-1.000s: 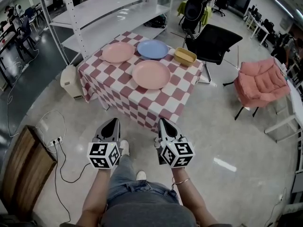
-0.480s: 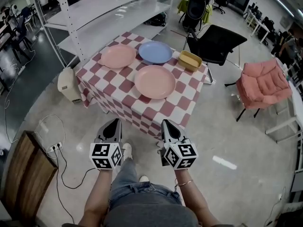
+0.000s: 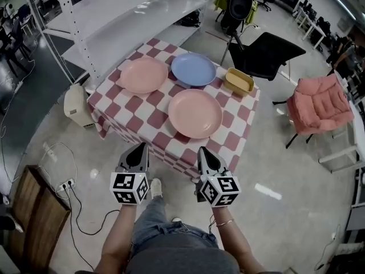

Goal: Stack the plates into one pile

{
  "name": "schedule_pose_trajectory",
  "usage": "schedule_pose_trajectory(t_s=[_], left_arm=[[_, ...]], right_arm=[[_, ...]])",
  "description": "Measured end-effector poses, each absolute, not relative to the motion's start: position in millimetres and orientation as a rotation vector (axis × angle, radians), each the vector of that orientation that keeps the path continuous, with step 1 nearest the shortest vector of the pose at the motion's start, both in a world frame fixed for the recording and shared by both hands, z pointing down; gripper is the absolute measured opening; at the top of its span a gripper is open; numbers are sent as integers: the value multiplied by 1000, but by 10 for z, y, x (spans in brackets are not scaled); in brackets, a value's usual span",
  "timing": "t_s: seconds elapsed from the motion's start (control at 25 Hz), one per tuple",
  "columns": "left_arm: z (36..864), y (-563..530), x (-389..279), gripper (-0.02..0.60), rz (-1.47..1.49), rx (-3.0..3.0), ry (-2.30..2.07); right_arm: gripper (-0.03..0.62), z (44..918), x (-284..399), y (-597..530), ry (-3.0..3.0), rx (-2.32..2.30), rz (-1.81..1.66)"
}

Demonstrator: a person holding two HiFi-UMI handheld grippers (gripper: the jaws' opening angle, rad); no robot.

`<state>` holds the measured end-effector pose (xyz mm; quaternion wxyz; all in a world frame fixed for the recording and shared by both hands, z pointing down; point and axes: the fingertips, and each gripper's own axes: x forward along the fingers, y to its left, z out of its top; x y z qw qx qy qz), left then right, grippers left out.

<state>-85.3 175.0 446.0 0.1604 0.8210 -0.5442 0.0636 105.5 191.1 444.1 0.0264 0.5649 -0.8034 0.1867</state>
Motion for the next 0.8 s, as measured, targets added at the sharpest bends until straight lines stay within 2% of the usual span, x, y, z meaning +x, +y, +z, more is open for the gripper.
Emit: schedule_pose_trajectory(t_s=[0.8], left_arm=[[4705,400,-901,17,277,2423,-1320]], right_arm=[[9,4524,1082,828,-2246,1981,596]])
